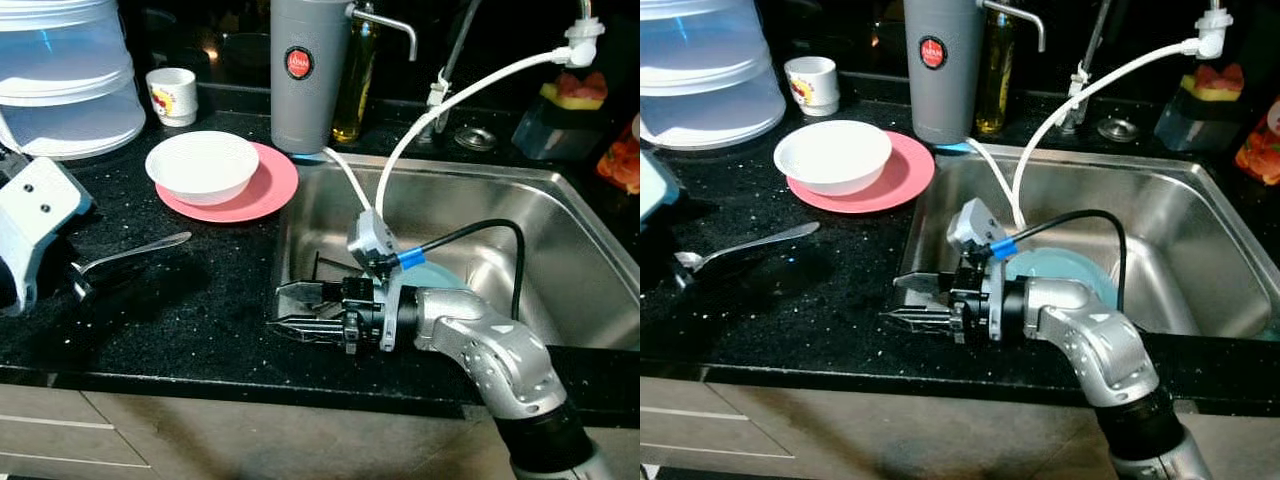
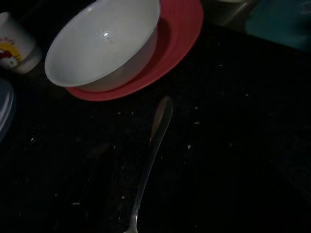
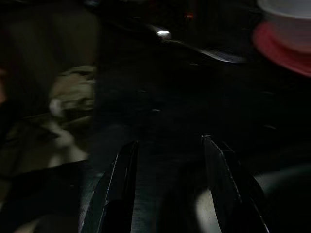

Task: Kitchen organization

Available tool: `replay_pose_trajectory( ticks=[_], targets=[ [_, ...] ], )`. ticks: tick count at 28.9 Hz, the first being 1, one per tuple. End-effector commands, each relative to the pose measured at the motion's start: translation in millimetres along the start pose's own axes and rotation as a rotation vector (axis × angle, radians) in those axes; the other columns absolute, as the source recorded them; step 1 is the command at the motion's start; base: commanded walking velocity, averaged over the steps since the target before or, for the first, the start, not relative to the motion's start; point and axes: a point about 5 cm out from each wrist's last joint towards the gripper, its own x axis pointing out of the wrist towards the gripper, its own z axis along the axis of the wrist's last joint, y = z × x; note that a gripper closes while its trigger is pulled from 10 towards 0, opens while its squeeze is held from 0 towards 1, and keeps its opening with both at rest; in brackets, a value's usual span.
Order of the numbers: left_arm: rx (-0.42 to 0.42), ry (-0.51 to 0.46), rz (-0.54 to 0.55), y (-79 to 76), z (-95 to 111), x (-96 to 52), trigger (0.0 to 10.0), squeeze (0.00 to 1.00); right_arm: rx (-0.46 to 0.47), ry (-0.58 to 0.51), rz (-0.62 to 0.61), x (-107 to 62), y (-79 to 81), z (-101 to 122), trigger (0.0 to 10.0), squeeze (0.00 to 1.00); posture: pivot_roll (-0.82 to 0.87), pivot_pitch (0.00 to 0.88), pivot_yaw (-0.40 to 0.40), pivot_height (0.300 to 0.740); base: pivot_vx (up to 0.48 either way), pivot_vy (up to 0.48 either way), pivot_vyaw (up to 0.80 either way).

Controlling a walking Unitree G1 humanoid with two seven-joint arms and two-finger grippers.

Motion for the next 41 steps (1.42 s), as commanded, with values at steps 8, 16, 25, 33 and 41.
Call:
replay_pose_trajectory(
  ticks=[8,16,25,33,41],
  targets=[
    [0.039,0.024,-0.108,5.7,-5,-1.6,10.0,0.00,-0.010,-0.078,-0.102,5.1,-4.4,10,10.0,0.00,0.14,0.054,-0.070,0.740,0.000,0.000,0.14],
    [0.072,0.038,-0.161,15.2,-11,-1.1,10.0,0.00,0.004,-0.074,-0.155,2.7,-5.9,11,10.0,0.00,0.12,0.077,-0.072,0.740,0.000,0.000,0.27],
    [0.100,0.011,-0.138,33.1,-8,1.1,10.0,0.00,0.020,-0.062,-0.049,1.0,13.2,11,10.0,0.00,0.12,0.088,-0.080,0.740,0.000,0.000,0.00],
    [0.067,-0.028,-0.186,40.4,-13,11.1,10.0,0.00,0.021,-0.050,-0.025,-2.2,18.4,14,10.0,0.00,0.10,0.097,-0.086,0.740,0.000,0.000,0.00],
    [-0.027,0.092,-0.342,37.7,-36,12.3,10.0,0.00,0.003,-0.020,-0.041,-8.4,19.8,19,10.0,0.00,0.08,0.117,-0.077,0.740,0.000,0.000,0.00]
  ],
)
